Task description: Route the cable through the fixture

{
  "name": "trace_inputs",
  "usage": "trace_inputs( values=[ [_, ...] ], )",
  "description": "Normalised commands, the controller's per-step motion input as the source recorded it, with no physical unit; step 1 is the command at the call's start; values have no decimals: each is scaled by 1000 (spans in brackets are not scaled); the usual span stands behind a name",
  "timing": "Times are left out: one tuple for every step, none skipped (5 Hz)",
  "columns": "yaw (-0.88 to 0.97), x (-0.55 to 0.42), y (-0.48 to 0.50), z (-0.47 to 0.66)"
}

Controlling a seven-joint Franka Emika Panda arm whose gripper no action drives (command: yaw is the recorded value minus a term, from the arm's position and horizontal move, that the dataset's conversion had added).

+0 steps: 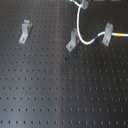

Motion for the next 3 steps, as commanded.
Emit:
trace_inputs(
  values=[
    [123, 203, 89, 200],
    [243, 239, 273, 186],
    [203, 248, 243, 177]
  ],
)
